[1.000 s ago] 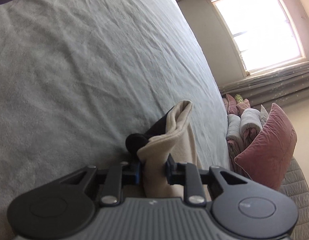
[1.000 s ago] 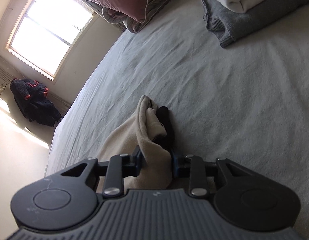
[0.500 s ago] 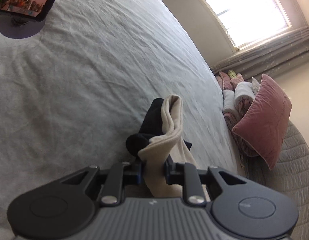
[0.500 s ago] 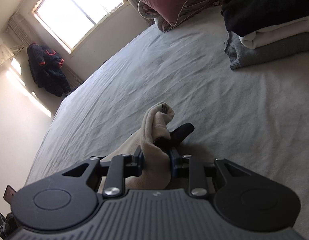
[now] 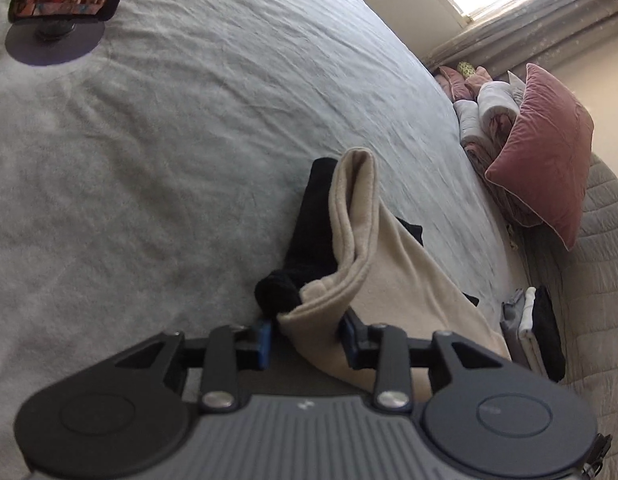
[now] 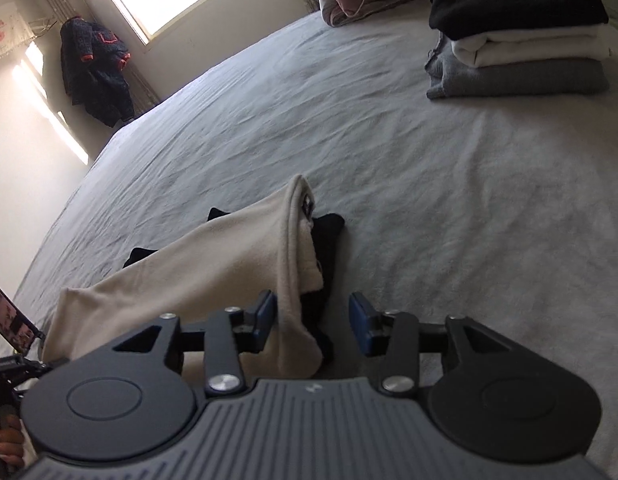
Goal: Fold clothes
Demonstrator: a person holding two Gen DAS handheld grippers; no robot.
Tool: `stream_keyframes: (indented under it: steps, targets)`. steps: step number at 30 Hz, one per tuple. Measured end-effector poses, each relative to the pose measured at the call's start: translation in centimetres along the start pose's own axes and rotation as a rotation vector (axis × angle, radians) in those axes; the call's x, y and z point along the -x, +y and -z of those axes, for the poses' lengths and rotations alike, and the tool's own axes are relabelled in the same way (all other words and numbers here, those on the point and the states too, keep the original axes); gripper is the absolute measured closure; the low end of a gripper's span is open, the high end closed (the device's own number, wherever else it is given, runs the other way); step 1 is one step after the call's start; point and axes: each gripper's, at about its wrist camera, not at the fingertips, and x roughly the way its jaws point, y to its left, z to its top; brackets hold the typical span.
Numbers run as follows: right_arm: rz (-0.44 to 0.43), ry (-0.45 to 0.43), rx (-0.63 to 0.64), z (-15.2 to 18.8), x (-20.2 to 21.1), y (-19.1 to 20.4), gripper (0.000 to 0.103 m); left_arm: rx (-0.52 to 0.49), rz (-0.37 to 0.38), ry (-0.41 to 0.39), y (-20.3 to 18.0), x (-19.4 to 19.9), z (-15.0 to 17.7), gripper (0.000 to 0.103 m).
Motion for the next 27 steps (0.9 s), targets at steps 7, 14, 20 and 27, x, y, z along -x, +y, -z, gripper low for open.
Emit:
stream_keyframes:
  steps: [7, 14, 20, 27]
  targets:
    - [0.005, -0.076, 0.094, -1.6, -0.4, 0.4, 0.053, -0.205, -0.030, -0.190, -2.1, 1.5, -1.9, 0.054]
    - [-0.030, -0.084, 0.082, -3.9, -3.5, 0.4, 0.053, -0.255, -0.046, -0.216, -2.6, -1.2, -4.0, 0.053]
    - [-0.063, -0.042, 0.051, -5.5, -6.7, -0.1, 0.053, -0.259, -0.042, -0.218, -3.1, -3.6, -4.9, 0.056]
    - [-0.091, -0.042, 0.021, -5.8, -8.2, 0.2, 0.087, -0.310, 0.004, -0.247, -3.4, -4.5, -5.2, 0.094]
